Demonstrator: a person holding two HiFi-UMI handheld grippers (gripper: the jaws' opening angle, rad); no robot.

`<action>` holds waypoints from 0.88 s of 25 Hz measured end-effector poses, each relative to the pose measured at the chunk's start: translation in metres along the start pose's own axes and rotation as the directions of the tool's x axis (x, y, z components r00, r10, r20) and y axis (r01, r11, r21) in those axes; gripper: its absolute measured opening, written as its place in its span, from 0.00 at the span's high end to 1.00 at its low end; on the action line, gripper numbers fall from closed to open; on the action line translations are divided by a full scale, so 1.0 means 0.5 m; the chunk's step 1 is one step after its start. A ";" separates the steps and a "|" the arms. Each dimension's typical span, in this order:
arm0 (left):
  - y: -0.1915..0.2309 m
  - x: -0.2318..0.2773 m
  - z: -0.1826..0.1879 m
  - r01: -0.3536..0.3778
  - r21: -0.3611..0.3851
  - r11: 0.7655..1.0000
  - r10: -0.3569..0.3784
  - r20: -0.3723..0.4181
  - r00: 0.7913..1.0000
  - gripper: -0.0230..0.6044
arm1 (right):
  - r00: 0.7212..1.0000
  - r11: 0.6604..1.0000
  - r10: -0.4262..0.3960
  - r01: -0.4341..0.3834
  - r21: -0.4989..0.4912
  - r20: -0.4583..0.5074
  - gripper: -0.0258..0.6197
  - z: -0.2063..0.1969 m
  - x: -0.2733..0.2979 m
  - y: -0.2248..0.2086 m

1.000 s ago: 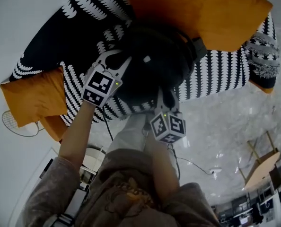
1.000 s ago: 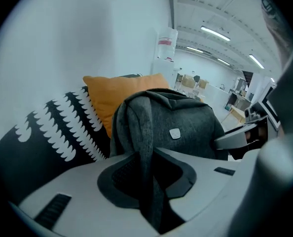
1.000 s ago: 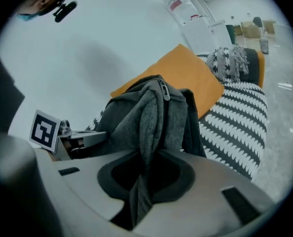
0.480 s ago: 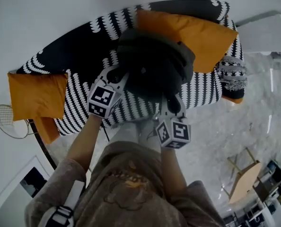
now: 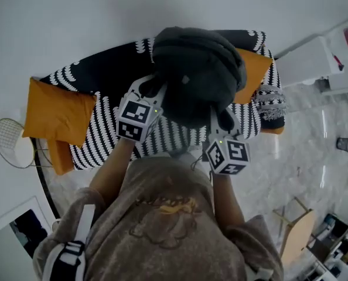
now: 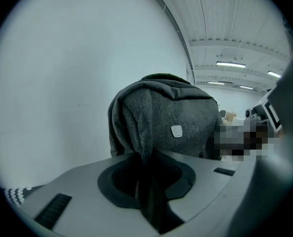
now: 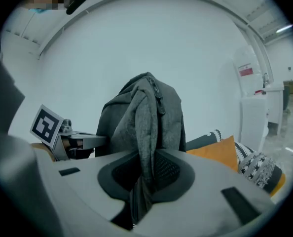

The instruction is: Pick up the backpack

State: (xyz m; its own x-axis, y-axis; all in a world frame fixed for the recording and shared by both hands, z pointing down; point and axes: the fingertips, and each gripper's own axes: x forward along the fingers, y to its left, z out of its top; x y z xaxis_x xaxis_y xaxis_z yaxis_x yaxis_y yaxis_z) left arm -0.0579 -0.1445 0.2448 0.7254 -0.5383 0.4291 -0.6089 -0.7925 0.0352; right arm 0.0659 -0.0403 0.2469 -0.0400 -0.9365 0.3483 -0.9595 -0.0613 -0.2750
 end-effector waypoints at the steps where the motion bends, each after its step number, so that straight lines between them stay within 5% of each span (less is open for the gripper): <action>1: -0.001 -0.021 0.001 -0.006 -0.004 1.000 0.006 0.002 1.000 0.87 | 1.000 1.000 0.007 -0.007 -0.006 0.006 0.88 0.003 -0.011 0.014; 12: -0.054 -0.197 -0.004 -0.127 -0.042 0.991 0.127 0.008 0.992 0.87 | 0.988 0.987 0.155 -0.154 -0.046 0.020 0.88 0.020 -0.109 0.080; 22: -0.209 -0.371 -0.047 -0.278 -0.073 0.958 0.280 0.018 0.960 0.87 | 0.940 0.939 0.342 -0.340 -0.057 0.021 0.88 -0.021 -0.272 0.103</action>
State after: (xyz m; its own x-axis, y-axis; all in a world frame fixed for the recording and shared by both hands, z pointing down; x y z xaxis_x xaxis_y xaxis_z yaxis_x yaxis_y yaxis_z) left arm -0.1363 0.0448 0.1826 0.5317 -0.7436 0.4053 -0.8083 -0.5884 -0.0192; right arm 0.0190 0.0878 0.1950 -0.3595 -0.9081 0.2146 -0.9028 0.2804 -0.3260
